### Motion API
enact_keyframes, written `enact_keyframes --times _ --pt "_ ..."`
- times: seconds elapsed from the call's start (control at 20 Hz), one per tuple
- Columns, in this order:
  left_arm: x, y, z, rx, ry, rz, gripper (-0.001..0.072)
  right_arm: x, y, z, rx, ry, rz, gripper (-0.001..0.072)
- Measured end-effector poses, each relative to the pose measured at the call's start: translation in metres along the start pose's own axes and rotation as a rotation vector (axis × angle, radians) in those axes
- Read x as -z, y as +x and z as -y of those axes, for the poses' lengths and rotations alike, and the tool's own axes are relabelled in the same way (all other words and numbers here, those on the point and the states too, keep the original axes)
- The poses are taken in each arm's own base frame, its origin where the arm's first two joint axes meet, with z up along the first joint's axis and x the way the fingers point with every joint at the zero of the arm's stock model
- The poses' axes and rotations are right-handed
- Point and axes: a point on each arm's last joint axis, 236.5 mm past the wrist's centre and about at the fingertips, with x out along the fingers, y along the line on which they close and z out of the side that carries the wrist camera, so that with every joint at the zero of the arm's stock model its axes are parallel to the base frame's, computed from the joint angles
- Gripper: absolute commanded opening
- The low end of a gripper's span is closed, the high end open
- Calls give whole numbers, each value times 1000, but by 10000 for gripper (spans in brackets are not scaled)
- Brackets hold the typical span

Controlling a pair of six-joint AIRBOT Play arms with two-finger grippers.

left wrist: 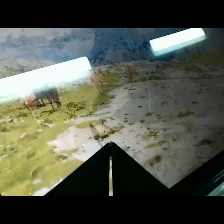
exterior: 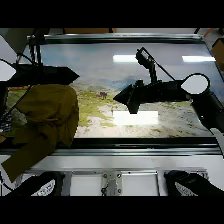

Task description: Fold the clothes and pants, and hang the long-sleeved shirts on hangers.

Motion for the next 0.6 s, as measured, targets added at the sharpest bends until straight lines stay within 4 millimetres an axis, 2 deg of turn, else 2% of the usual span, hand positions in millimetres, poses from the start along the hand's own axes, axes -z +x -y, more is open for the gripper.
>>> enact_keyframes --times 0.45,0.5,0.55,0.6 --pt "-1 0 0 0 0 2 13 0 0 0 0 0 0 21" --pt "-2 0 0 -2 1 9 105 0 0 0 0 0 0 21" --pt "-4 0 -1 -5 1 16 583 0 0 0 0 0 0 22" --pt "-6 0 -4 -16 3 23 697 0 0 0 0 0 0 22"
